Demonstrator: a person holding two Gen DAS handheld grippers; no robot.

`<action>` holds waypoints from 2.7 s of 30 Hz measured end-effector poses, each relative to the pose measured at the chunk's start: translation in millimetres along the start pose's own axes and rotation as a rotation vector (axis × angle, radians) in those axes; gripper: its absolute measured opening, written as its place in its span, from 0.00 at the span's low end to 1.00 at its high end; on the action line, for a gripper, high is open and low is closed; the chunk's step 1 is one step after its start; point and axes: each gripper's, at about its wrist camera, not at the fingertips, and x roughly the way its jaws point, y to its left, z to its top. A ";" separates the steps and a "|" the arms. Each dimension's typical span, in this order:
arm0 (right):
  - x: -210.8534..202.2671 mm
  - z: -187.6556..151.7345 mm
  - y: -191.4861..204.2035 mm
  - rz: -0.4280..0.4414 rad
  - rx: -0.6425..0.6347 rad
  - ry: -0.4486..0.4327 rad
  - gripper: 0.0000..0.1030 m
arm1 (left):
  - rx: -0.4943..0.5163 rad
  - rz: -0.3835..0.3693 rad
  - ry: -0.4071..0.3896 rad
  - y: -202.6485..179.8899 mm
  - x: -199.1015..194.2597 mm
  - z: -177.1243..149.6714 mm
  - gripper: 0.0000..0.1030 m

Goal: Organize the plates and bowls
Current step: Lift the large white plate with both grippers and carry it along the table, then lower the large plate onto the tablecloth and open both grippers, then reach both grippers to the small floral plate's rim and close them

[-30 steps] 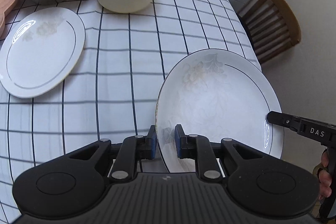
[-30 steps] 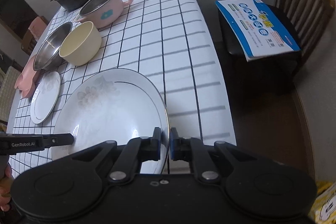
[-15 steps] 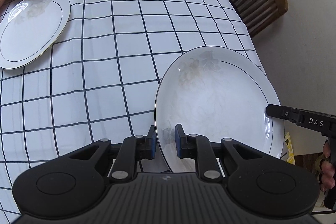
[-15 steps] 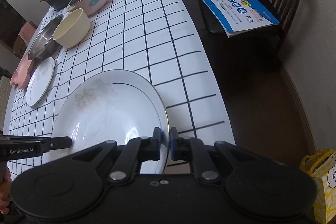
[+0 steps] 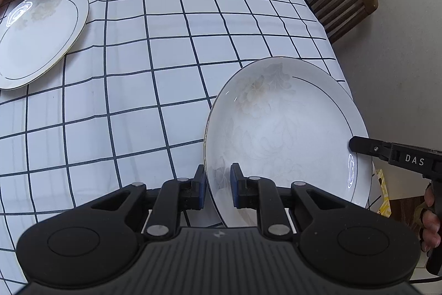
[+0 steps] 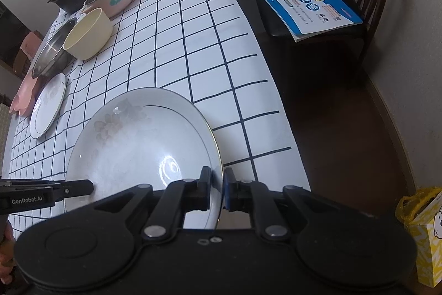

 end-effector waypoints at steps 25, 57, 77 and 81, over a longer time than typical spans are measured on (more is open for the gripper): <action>-47.4 9.3 59.0 -0.082 -0.217 -0.140 0.48 | 0.016 0.037 -0.129 22.5 -50.6 -8.5 0.49; 6.0 68.0 249.9 0.119 -0.654 -0.232 0.95 | -0.219 0.316 -0.411 133.6 -131.3 17.4 0.69; 100.2 90.1 307.1 -0.009 -0.551 -0.117 0.88 | -0.133 0.291 -0.311 231.4 -76.6 69.3 0.69; 116.4 94.0 306.8 0.004 -0.516 -0.076 0.83 | -0.138 0.261 -0.282 243.0 -63.9 76.7 0.69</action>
